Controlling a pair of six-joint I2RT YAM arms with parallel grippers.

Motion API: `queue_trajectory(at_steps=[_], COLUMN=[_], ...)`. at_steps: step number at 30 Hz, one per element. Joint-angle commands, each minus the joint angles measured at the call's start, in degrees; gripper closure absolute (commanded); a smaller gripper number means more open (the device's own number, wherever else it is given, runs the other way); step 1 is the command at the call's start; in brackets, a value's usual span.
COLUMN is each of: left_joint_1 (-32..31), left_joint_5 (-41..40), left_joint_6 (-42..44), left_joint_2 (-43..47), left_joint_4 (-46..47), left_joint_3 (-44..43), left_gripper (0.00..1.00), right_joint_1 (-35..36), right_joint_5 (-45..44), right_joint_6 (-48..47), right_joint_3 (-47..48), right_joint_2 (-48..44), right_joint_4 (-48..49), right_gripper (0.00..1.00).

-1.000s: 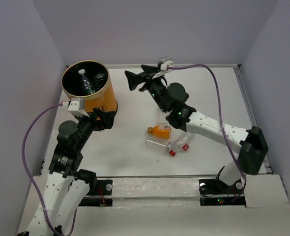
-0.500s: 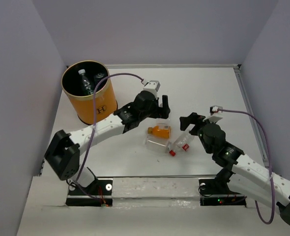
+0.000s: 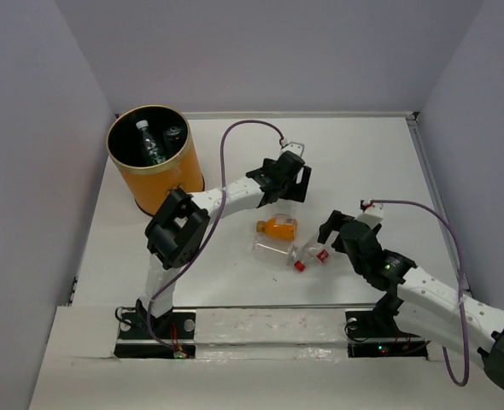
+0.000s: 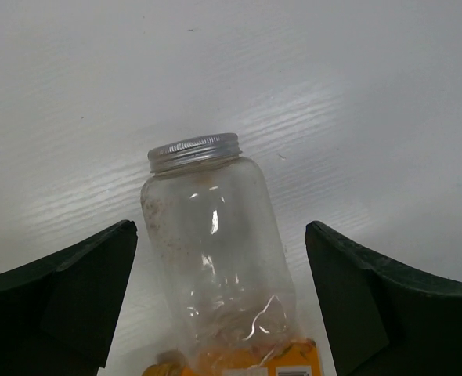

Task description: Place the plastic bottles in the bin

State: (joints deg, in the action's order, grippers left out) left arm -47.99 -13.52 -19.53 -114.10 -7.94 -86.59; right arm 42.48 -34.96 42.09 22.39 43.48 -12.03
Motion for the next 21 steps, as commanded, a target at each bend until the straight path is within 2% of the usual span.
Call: queue_trajectory(at_steps=[1,10,12,13,16,21], left_joint_1=[-0.1,-0.1,-0.1,0.1,0.9,2.6], left_joint_5=[-1.1,-4.3,-6.1,-7.0,-6.2,-2.6], left_joint_6=[2.1,2.1,2.3,2.3,2.4,2.3], left_joint_2=[-2.5,-6.0,-6.0,-5.5,-4.0,-1.7], left_joint_4=[-2.9,-2.8,-2.1,-0.9,2.3,6.0], left_joint_3=[-4.4,-3.2,-2.6,-1.8,-0.3,-0.2], left_gripper=[0.01,0.02,0.07,0.18,0.35,0.37], right_joint_1=[-0.6,-1.6,-1.6,-1.6,-1.6,-1.6], right_joint_5=[-1.1,5.9,7.6,8.1,8.4,7.5], right_joint_6=[2.5,2.7,3.4,4.0,5.1,8.0], right_joint_3=[-0.5,-0.2,-0.2,-0.1,0.6,1.9], right_joint_2=[2.3,12.3,14.3,16.1,18.6,21.6], right_joint_4=[0.6,6.0,8.2,9.2,9.8,10.9], right_gripper=[0.0,0.0,0.0,0.0,0.01,0.07])
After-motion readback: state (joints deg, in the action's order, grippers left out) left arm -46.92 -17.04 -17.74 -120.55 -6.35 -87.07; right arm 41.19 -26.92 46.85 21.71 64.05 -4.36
